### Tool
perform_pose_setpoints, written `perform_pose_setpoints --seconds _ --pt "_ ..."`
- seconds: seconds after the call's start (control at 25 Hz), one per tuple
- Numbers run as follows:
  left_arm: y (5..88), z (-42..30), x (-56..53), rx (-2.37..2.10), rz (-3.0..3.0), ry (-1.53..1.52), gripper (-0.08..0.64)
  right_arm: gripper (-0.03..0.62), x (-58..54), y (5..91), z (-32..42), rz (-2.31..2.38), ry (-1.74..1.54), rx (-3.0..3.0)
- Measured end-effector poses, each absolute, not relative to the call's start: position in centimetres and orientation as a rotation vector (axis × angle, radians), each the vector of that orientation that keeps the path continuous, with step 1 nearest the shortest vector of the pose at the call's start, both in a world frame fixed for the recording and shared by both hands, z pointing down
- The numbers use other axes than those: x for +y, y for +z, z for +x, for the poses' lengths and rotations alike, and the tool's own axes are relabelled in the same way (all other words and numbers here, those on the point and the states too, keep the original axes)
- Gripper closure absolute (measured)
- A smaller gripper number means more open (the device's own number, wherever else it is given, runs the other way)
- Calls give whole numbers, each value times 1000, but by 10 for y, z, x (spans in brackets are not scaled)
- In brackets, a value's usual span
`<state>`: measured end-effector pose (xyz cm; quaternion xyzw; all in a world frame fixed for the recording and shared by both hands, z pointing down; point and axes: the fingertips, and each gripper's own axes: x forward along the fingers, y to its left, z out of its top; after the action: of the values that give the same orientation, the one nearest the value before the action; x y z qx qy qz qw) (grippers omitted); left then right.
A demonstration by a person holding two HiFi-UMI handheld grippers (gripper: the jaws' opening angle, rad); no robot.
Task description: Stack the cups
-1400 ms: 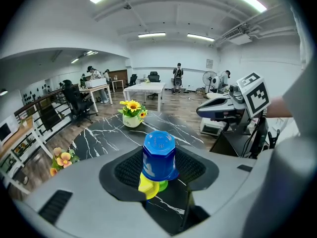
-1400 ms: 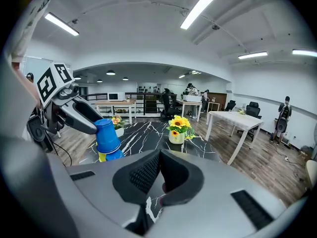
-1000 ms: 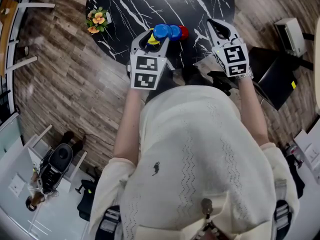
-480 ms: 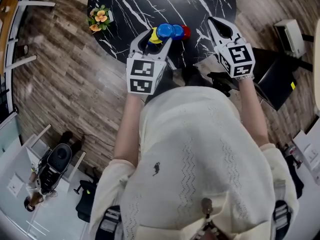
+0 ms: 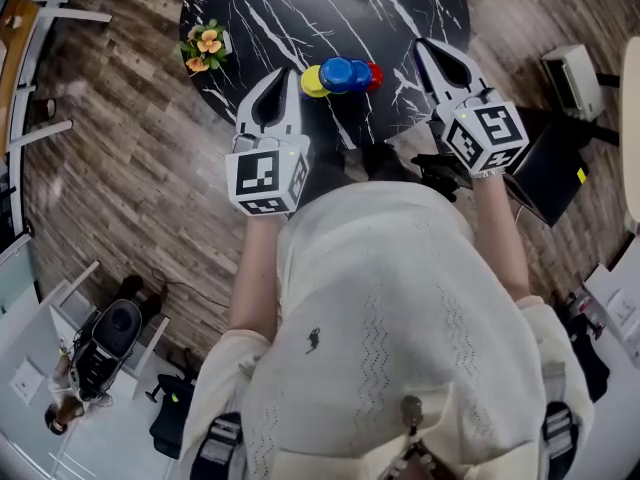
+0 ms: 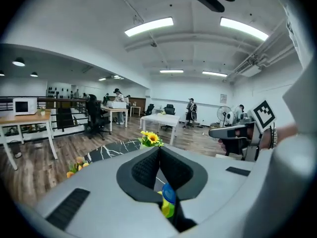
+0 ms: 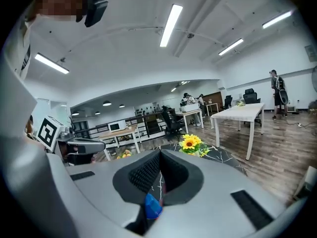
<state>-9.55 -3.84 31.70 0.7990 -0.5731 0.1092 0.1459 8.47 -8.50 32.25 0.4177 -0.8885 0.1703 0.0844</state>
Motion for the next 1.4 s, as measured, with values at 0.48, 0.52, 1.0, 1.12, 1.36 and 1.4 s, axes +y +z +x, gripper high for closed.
perform_pose_setpoints --seconds 0.48,0.52,1.0,1.12,1.36,1.4 --pt "303 -115 -33 -1731 2338 293 538 586 -65 287 71 1277 445 -2673" --pt "297 -117 -34 -1738 2345 286 538 586 -66 281 71 1281 434 -2679" --pt "175 -140 -54 -1900 2496 98 538 586 -87 175 82 1412 253 -2800" --pt "158 -144 -54 -1934 2501 76 538 586 -87 150 80 1414 181 -2841" --pt "151 -141 -44 -1926 2523 58 538 586 -81 126 76 1396 99 -2883" --pt "152 -141 -43 -1927 2525 67 538 586 -80 125 76 1398 98 -2887"
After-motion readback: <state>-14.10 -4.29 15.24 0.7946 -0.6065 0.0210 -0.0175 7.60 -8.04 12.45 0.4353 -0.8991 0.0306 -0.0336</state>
